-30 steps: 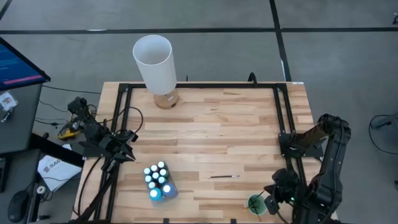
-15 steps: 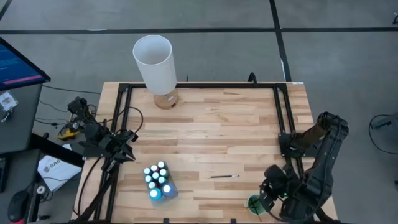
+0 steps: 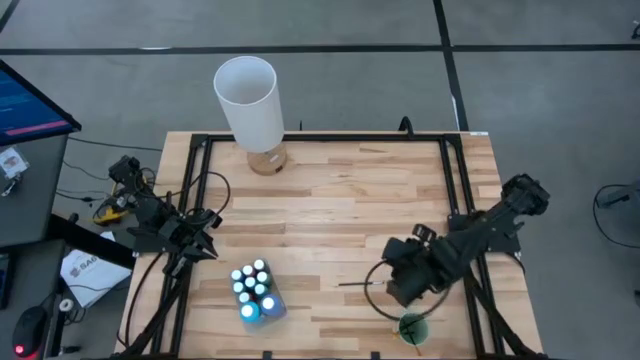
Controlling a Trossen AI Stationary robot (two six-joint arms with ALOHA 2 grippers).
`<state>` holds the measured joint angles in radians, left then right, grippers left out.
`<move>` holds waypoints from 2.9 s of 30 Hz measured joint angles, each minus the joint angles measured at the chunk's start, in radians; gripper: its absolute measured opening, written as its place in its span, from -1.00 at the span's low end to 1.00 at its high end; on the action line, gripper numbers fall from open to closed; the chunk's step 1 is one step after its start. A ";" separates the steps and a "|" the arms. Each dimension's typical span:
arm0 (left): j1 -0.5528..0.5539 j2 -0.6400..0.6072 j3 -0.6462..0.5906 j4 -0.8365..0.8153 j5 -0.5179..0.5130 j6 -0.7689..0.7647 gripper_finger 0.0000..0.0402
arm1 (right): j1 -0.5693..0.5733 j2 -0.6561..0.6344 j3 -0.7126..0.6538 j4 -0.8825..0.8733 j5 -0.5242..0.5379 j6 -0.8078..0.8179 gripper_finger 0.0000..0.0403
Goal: Pick & Place Paint Supplies
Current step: Put the silver eyeshadow brush into the green cup
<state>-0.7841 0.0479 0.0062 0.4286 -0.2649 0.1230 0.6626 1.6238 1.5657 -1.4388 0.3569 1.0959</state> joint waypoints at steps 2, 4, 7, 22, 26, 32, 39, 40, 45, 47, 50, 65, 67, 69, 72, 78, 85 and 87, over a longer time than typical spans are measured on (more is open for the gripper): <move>0.000 0.000 0.000 0.001 0.000 0.000 -0.96 | -0.032 -0.001 -0.050 0.023 -0.045 -0.044 -0.16; 0.000 0.000 0.000 0.000 0.000 0.000 -0.96 | -0.058 -0.003 -0.103 0.064 -0.096 -0.087 -0.13; 0.000 0.000 0.000 0.000 0.000 0.000 -0.96 | -0.085 -0.003 -0.199 0.188 -0.155 -0.163 -0.10; 0.000 0.000 0.000 0.000 0.000 0.000 -0.96 | -0.156 -0.003 -0.594 0.742 -0.280 -0.348 -0.06; 0.000 0.000 0.000 0.000 0.000 0.000 -0.96 | -0.167 0.001 -0.626 0.804 -0.282 -0.377 -0.05; 0.000 0.000 0.000 0.000 0.000 0.000 -0.96 | -0.156 0.001 -0.655 0.835 -0.286 -0.381 -0.07; 0.000 0.000 0.000 0.000 0.000 0.000 -0.96 | -0.148 0.043 -0.656 0.851 -0.288 -0.397 -0.12; 0.000 0.000 0.000 0.001 0.000 0.000 -0.96 | -0.147 0.059 -0.656 0.854 -0.294 -0.398 -0.12; 0.000 0.004 0.000 0.001 0.000 0.000 -0.96 | -0.146 0.148 -0.631 0.864 -0.332 -0.395 -0.12; 0.000 0.007 0.000 0.004 -0.002 0.000 -0.96 | -0.145 0.169 -0.612 0.835 -0.326 -0.391 -0.14; 0.000 0.013 0.000 0.001 -0.002 0.000 -0.96 | -0.146 0.193 -0.585 0.793 -0.313 -0.395 -0.29; 0.000 0.019 0.000 0.006 0.000 0.000 -0.96 | -0.147 0.174 -0.554 0.738 -0.311 -0.411 -0.99; 0.000 0.019 0.000 0.006 0.000 0.000 -0.96 | -0.149 0.148 -0.547 0.680 -0.310 -0.409 -1.00; 0.000 0.019 0.000 0.007 0.000 0.000 -0.96 | -0.147 0.111 -0.528 0.650 -0.304 -0.399 -1.00; 0.000 0.024 0.000 0.008 0.000 0.000 -0.96 | -0.145 0.048 -0.499 0.556 -0.298 -0.366 -1.00; 0.000 0.029 0.000 0.008 0.002 0.000 -0.96 | -0.146 -0.076 -0.381 0.358 -0.393 -0.287 -1.00; 0.000 0.040 0.000 0.009 0.003 0.000 -0.96 | -0.170 -0.213 -0.203 0.170 -0.662 -0.081 -1.00; 0.000 0.040 0.000 0.009 0.003 0.000 -0.96 | -0.176 -0.252 -0.165 0.148 -0.734 0.028 -1.00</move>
<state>-0.7841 0.0881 0.0061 0.4375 -0.2621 0.1230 0.4863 1.3718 1.4009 -1.2910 -0.3768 1.1242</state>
